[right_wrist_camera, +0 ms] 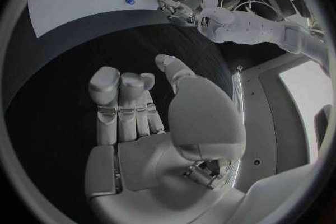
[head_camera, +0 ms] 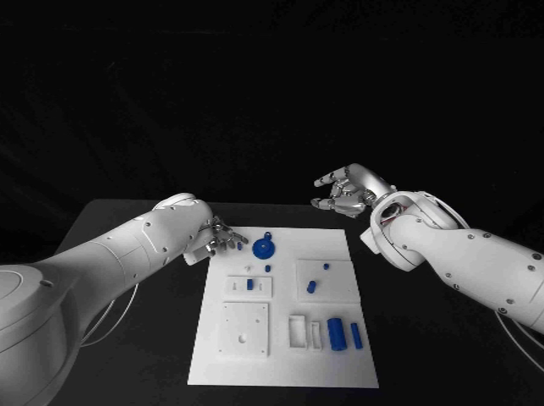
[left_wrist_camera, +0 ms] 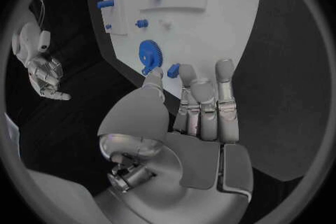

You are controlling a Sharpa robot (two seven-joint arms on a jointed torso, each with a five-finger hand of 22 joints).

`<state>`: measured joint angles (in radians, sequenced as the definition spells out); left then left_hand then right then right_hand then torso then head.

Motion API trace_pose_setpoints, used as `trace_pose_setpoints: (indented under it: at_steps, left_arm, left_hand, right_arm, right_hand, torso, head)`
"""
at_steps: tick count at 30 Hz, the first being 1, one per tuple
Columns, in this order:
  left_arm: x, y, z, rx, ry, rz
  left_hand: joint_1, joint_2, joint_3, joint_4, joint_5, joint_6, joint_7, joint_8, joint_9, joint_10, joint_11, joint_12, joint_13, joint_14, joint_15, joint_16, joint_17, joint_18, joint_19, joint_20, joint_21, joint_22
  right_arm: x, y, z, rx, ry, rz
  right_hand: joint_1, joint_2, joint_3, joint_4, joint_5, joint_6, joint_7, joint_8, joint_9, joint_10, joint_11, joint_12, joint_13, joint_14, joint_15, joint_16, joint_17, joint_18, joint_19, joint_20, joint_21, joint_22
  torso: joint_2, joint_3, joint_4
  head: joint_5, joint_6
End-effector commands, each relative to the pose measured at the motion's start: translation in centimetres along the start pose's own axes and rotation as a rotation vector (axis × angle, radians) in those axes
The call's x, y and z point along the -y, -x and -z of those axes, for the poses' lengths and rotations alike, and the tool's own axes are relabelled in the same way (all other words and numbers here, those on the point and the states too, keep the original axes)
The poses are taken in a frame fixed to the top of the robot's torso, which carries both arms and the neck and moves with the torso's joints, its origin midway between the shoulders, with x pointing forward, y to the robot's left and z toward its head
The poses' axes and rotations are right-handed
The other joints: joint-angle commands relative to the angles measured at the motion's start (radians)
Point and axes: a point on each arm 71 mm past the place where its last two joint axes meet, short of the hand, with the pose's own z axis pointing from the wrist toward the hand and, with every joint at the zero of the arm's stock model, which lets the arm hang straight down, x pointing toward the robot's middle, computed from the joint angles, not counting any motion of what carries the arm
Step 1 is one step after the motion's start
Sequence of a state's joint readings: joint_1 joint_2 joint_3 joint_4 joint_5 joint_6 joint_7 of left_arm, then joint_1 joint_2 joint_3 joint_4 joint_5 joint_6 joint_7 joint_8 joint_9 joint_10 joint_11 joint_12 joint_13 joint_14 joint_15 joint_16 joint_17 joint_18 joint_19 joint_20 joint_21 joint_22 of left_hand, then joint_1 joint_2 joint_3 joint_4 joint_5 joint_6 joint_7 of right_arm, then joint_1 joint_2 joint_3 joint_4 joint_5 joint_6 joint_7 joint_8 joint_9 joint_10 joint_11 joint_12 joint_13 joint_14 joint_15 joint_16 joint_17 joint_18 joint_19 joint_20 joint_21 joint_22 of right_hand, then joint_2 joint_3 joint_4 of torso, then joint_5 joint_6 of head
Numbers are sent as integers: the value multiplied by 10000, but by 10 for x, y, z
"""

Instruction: Assemble the parts on the task board

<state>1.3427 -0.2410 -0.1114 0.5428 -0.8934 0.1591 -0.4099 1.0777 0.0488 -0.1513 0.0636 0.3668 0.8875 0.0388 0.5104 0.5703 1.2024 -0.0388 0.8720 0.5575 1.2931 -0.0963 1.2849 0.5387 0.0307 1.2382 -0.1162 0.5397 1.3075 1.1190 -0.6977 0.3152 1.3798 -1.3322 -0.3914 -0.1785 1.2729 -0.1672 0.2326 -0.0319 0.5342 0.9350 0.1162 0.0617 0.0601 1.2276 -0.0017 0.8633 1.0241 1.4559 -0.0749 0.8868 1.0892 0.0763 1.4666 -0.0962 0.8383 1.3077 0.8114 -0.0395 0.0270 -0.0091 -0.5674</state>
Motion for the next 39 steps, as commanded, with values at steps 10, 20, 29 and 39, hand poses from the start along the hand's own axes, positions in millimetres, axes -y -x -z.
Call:
trace_pose_setpoints:
  at_steps: [10, 20, 29, 39]
  left_arm:
    - [5, -1, 0, -119, -341, 75]
    - [7, -2, -1, -227, -428, 140]
    - [8, -4, -1, -322, -464, 199]
    - [6, -4, -1, -476, -385, 127]
  left_hand:
    - [387, 433, 178, -314, 35, -73, -44, 35, -66, -116, -39, 0, -29, -103, 6, 23, -24, 164, -41, 28, -56, 186]
    - [743, 747, 297, -548, 22, -70, -64, -6, -125, -152, -51, 7, -28, -141, 0, 47, -31, 143, -73, 21, -64, 188]
    - [783, 910, 333, -575, 55, -84, -68, -18, -141, -164, -52, 9, -29, -155, 1, 64, -32, 140, -83, 22, -64, 189]
    - [912, 1092, 466, -802, 170, -74, -85, -42, -169, -179, -64, 16, -28, -173, -4, 96, -32, 131, -101, 18, -48, 193]
  right_arm:
    - [-3, -3, -2, -35, 75, 7]
    - [-4, -4, -2, -45, 95, 6]
    - [-5, -4, -3, -51, 98, 7]
    - [-5, -4, -3, -60, 101, 7]
  right_hand:
    - [-106, -29, 68, 0, 44, 62, 11, -25, -7, 12, -20, 46, -2, 14, 21, 32, 18, 68, 365, 53, -21, 1086]
    - [-106, -29, 68, 0, 44, 62, 11, -25, -7, 12, -20, 46, -2, 14, 21, 32, 18, 68, 365, 53, -21, 1086]
    - [-116, -26, 94, -25, 46, 94, 10, -24, -6, 19, -20, 58, -2, 12, 20, 31, 21, 69, 367, 52, -23, 1085]
    - [-116, -26, 94, -25, 46, 94, 10, -24, -6, 19, -20, 58, -2, 12, 20, 31, 21, 69, 367, 52, -23, 1085]
  torso:
    - [22, 4, -11]
    - [13, 1, -4]
    - [4, -6, 8]
    - [9, -2, 8]
  head:
    - [14, -28]
    - [-6, -52]
    - [-23, -64]
    - [-19, -75]
